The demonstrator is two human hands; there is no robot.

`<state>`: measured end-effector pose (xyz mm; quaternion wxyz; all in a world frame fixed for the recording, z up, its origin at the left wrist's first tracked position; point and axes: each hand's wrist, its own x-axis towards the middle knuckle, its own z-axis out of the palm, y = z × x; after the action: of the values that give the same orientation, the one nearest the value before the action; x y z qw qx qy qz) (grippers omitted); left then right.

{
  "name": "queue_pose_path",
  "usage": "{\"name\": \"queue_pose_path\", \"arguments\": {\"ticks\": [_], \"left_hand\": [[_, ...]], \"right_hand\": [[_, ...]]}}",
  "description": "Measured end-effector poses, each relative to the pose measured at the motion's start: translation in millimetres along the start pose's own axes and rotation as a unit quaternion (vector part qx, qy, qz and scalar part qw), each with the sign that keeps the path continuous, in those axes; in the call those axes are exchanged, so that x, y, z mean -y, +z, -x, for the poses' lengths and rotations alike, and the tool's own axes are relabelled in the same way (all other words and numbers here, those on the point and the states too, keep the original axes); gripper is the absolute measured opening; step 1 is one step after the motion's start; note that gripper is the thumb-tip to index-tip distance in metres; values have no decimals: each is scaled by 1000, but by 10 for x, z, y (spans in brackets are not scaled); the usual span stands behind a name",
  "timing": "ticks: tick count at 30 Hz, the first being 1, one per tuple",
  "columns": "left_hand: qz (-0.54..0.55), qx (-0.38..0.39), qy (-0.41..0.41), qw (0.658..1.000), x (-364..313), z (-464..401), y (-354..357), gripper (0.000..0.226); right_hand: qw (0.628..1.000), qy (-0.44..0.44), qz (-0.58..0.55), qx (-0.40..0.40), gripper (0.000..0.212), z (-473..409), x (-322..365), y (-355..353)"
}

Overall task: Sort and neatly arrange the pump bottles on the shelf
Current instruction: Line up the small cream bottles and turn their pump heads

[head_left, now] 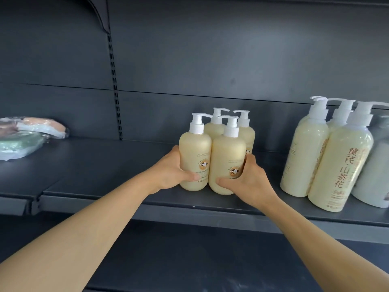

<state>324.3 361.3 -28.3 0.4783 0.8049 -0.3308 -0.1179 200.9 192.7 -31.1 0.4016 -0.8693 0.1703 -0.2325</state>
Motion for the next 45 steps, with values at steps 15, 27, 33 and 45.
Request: {"name": "queue_pose_path", "arguments": {"ticks": [15,27,33,45], "left_hand": [[44,-86,-17,995,83,370,243,74],[37,8,-4,999,183,327,25,80],[44,26,16,999,244,278,9,85],[67,44,37,996,318,253,-3,78]], "right_hand": [[994,-52,-53,76,59,160,-191,49],[996,-31,-46,64,61,134,-203,114],[998,-42,-45,25,66,183,-158,136],[999,-35,-34,14,70,256,-89,127]]}}
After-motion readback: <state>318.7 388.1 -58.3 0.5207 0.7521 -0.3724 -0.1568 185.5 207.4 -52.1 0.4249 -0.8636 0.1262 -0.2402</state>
